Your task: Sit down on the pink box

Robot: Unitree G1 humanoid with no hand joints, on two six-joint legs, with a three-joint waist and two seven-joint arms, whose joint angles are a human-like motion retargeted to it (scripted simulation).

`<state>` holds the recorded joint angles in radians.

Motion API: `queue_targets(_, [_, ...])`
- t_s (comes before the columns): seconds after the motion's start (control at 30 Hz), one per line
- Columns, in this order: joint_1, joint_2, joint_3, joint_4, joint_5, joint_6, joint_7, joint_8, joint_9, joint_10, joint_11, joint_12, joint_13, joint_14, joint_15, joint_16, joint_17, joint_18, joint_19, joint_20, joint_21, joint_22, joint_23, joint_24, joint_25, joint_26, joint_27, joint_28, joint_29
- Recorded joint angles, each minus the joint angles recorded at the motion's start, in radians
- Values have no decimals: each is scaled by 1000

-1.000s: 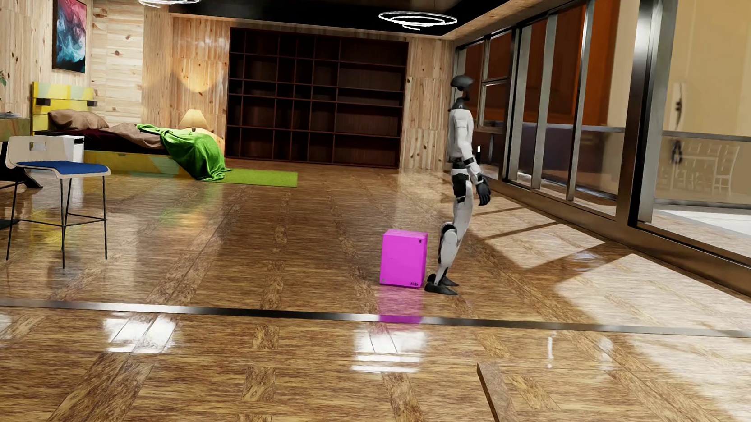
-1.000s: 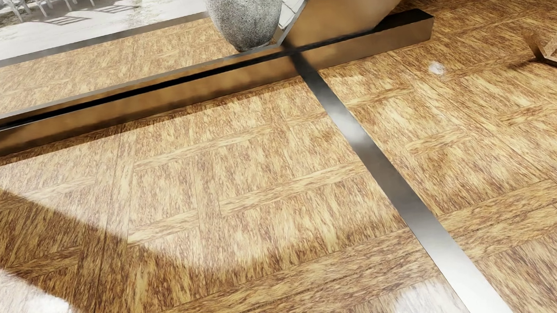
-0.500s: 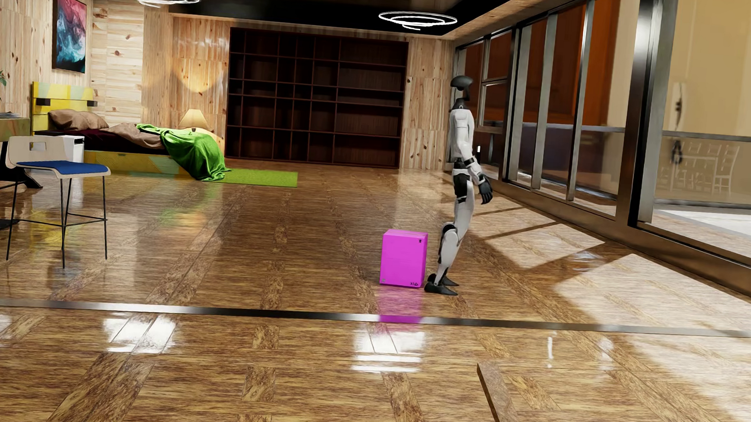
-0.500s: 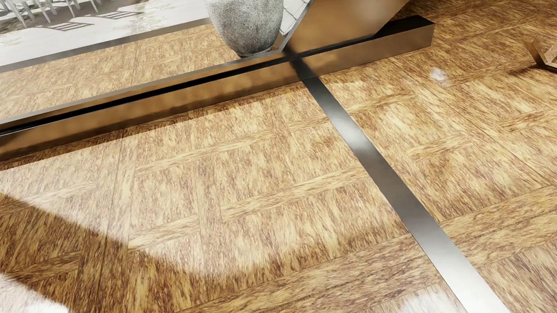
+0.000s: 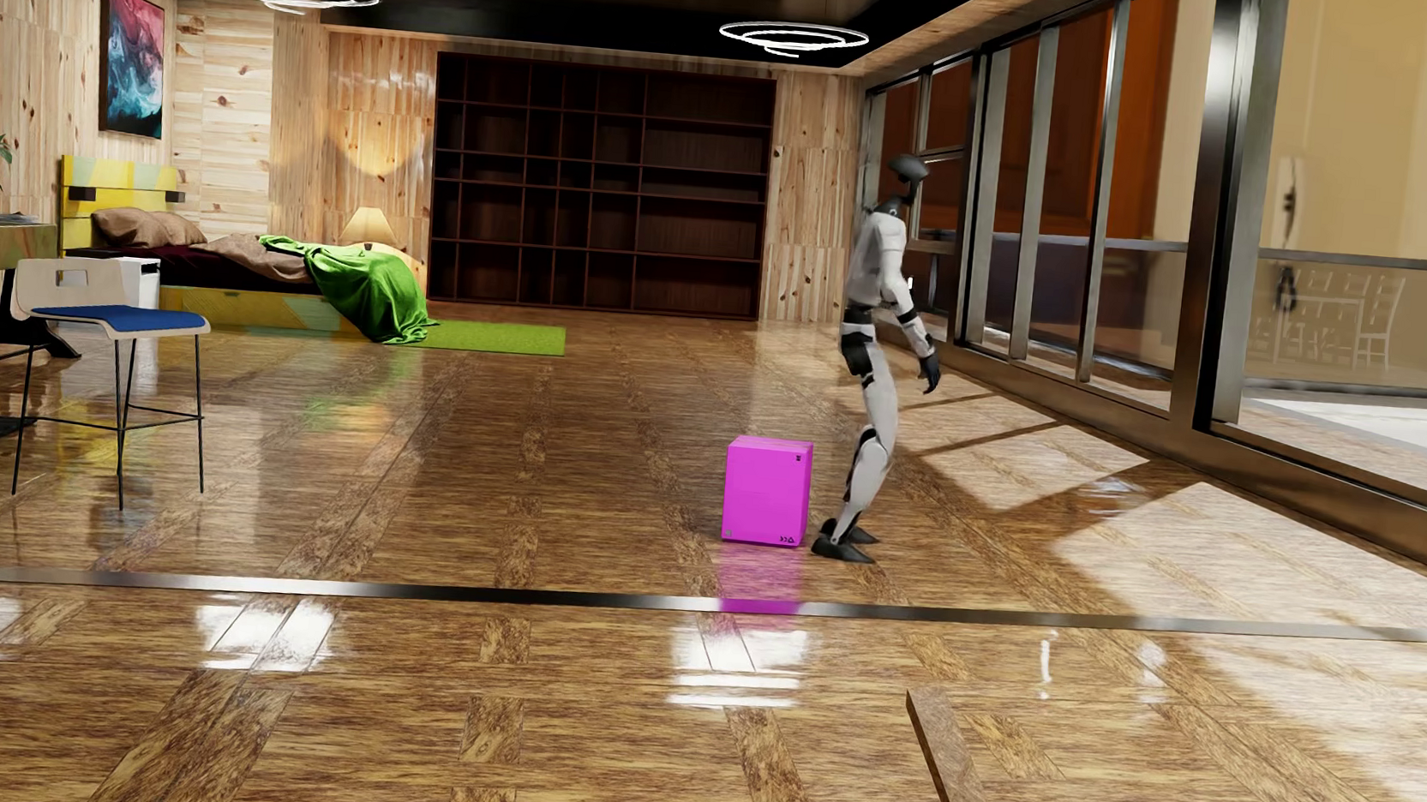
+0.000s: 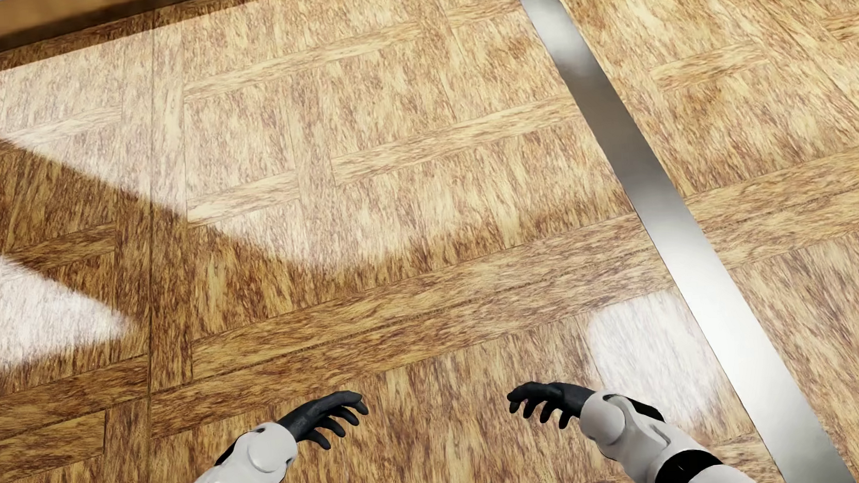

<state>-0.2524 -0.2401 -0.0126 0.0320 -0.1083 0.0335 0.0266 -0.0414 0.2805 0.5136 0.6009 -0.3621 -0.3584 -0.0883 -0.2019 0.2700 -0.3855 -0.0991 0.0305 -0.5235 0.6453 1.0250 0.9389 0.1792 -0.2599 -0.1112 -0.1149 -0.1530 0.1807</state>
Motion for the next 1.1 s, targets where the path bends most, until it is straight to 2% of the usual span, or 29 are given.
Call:
queue_targets(0.07, [-155, -144, -2, 20, -17, 1, -6, 26, 102, 182, 158, -88, -116, -48, -36, 24, -41, -12, 12, -78, 128, -83, -118, 2, -34, -16, -27, 28, 10])
queue_targets(0.17, [-395, -379, -6, 45, -23, -2, -26, 77, 237, 436, 394, -213, -309, -104, -80, 93, -86, -26, 24, -178, 317, -220, -246, 24, -78, -45, -53, 17, 32])
queue_targets(0.2, [-476, -460, -5, 52, -29, -5, -36, 96, 283, 519, 475, -260, -378, -122, -97, 136, -111, -33, 36, -212, 373, -303, -297, 47, -98, -68, -74, -21, 52])
queue_targets(0.23, [-557, -539, -5, 60, -36, -5, -49, 113, 323, 605, 555, -300, -447, -140, -114, 193, -145, -46, 51, -245, 436, -403, -365, 39, -117, -85, -104, -39, 65])
queue_targets(0.27, [-633, -614, -3, 72, -38, -9, -62, 131, 362, 687, 635, -336, -515, -158, -132, 264, -185, -60, 60, -269, 500, -517, -443, 6, -111, -96, -113, -5, 52])
queue_targets(0.33, [-785, -757, 3, 93, -40, -13, -83, 164, 432, 850, 787, -424, -632, -185, -162, 408, -296, -79, 81, -305, 591, -724, -629, -63, -51, -121, -107, 51, -89])
queue_targets(0.4, [-925, -891, 3, 98, -52, -10, -109, 198, 498, 990, 930, -523, -725, -204, -191, 521, -416, -102, 106, -364, 643, -875, -790, -138, 29, -143, -97, 155, -269])
queue_targets(0.43, [-988, -956, 2, 101, -56, -14, -120, 216, 523, 1054, 998, -559, -743, -214, -201, 570, -473, -117, 114, -388, 651, -945, -866, -180, 57, -166, -109, 228, -361])
queue_targets(0.47, [-1047, -1014, -1, 108, -55, -17, -132, 233, 543, 1118, 1063, -570, -734, -221, -213, 625, -525, -131, 122, -390, 633, -1025, -940, -216, 77, -188, -119, 287, -439])
queue_targets(0.53, [-1148, -1105, -3, 115, -55, -18, -157, 259, 582, 1241, 1183, -548, -660, -237, -238, 720, -597, -148, 137, -353, 531, -1172, -1025, -254, 77, -229, -139, 366, -557])
queue_targets(0.6, [-1218, -1171, -6, 124, -59, -17, -176, 278, 607, 1341, 1282, -478, -581, -248, -253, 771, -640, -162, 148, -276, 425, -1263, -1090, -265, 74, -259, -150, 436, -611])
queue_targets(0.63, [-1236, -1188, -7, 130, -58, -19, -181, 285, 616, 1378, 1317, -442, -547, -247, -255, 788, -648, -165, 152, -238, 384, -1290, -1109, -266, 74, -267, -153, 447, -623])
queue_targets(0.73, [-1243, -1193, -1, 133, -61, -19, -189, 299, 608, 1448, 1386, -360, -440, -226, -244, 762, -638, -160, 157, -167, 280, -1285, -1110, -242, 59, -257, -142, 431, -612])
queue_targets(0.87, [-1163, -1104, 0, 136, -73, -28, -191, 291, 566, 1471, 1407, -248, -297, -178, -203, 652, -520, -145, 155, -85, 133, -1166, -985, -194, 30, -212, -120, 337, -503])
queue_targets(1.0, [-1040, -981, 5, 145, -88, -32, -183, 276, 500, 1471, 1407, -94, -155, -162, -185, 439, -340, -134, 149, 57, -6, -986, -797, -110, 0, -178, -103, 252, -401])
queue_targets(1.1, [-970, -905, 11, 142, -93, -23, -179, 266, 439, 1463, 1395, 4, -82, -154, -175, 246, -223, -121, 146, 167, -83, -840, -667, -66, -15, -166, -102, 256, -359])
